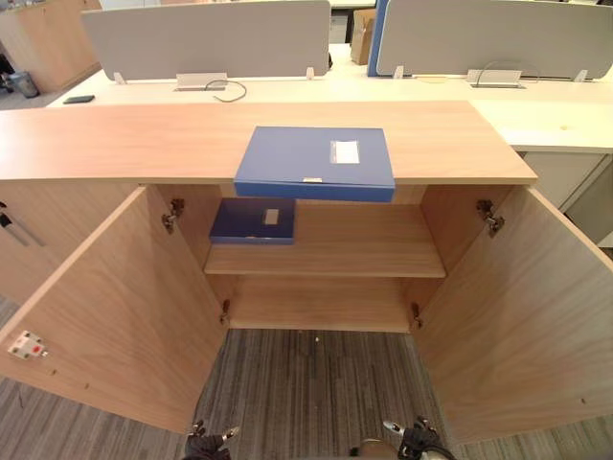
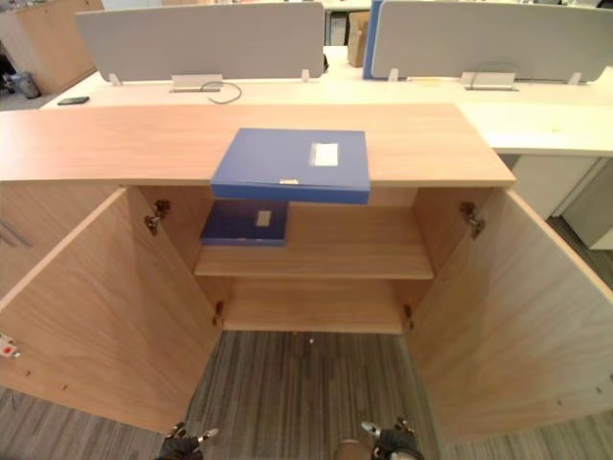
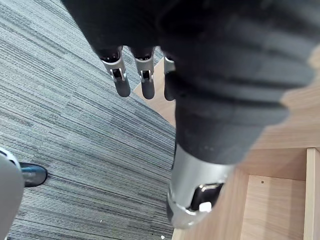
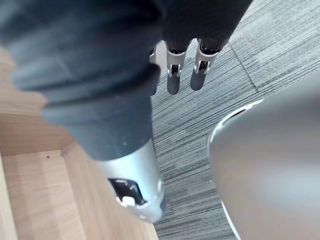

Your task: Walk over to the cabinet, pick up the folder, carry it to the office cabinet, place the folder inside the office cabinet, then close the office cabinet door

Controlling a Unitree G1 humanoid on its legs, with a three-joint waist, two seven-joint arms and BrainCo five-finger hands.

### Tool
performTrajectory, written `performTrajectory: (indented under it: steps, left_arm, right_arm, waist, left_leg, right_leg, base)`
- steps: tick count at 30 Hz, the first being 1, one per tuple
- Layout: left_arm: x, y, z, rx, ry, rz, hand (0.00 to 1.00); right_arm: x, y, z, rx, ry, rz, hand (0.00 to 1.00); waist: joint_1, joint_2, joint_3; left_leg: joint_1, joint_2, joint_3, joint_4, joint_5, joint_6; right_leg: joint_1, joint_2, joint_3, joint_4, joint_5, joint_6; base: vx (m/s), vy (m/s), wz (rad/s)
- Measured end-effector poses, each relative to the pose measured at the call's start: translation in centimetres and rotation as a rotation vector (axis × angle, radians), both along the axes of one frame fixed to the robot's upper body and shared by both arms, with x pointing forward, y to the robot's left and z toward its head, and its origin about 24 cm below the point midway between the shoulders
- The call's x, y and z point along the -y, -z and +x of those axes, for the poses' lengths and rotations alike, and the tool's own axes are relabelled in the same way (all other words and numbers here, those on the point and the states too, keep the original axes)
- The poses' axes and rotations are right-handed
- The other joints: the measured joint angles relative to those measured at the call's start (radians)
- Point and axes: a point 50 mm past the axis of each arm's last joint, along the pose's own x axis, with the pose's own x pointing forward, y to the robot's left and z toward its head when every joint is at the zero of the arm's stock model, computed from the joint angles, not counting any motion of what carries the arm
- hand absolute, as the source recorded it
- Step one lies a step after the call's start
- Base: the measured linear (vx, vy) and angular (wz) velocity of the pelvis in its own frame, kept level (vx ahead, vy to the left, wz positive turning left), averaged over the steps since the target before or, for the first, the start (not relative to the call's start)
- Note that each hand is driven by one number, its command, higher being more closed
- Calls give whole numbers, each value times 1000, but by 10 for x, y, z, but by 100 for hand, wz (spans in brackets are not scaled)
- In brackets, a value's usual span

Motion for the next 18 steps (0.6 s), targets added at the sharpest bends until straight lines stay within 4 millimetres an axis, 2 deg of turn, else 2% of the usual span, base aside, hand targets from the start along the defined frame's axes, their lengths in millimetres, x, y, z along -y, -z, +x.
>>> performTrajectory:
  steps: [1, 4, 9, 12, 15, 18]
  left_arm:
    - [1, 0, -1, 0, -13, -8, 0]
    - [0, 1, -3, -2, -33, -18, 0]
    - [3, 2, -2, 7, 12, -58, 0]
    - [3, 2, -2, 17, 1, -94, 0]
    - [1, 2, -3, 60, -112, -177, 0]
    - [0, -3, 6, 154, -214, -255, 0]
  right_arm:
    - [0, 1, -1, -7, -1, 0, 0]
    - [-1, 1, -4, -13, -2, 4, 0]
    - [-2, 2, -8, -19, 0, 18, 0]
    - [-2, 3, -10, -20, 16, 37, 0]
    - [-3, 4, -10, -20, 2, 50, 0]
    - [-3, 3, -9, -11, -7, 52, 0]
  waist:
    - [1, 10, -1]
    - [2, 10, -1]
    - [2, 14, -11]
    - [3, 15, -12]
    - [9, 16, -12]
    - [20, 16, 1]
  left_leg:
    - [-3, 17, 4, 9, -7, -13]
    - [-2, 63, 12, 38, -32, -54]
    - [-15, 115, 17, 60, -46, -76]
    - [-16, 121, 18, 78, -47, -79]
    - [-35, 120, 17, 132, -57, -92]
    - [-123, 135, 19, 323, -86, -106]
  right_leg:
    - [36, 22, -5, -68, -1, 3]
    - [84, 69, -17, -145, 22, -9]
    - [156, 130, -33, -285, 79, -27]
    - [193, 139, -33, -344, 104, -28]
    - [234, 139, -32, -403, 131, -21]
    - [246, 132, -33, -424, 155, -18]
  base:
    - [155, -156, -6]
    - [120, -156, -7]
    - [97, -100, -1]
    - [20, -8, -1]
    - [-19, 49, 1]
    - [-54, 52, 10]
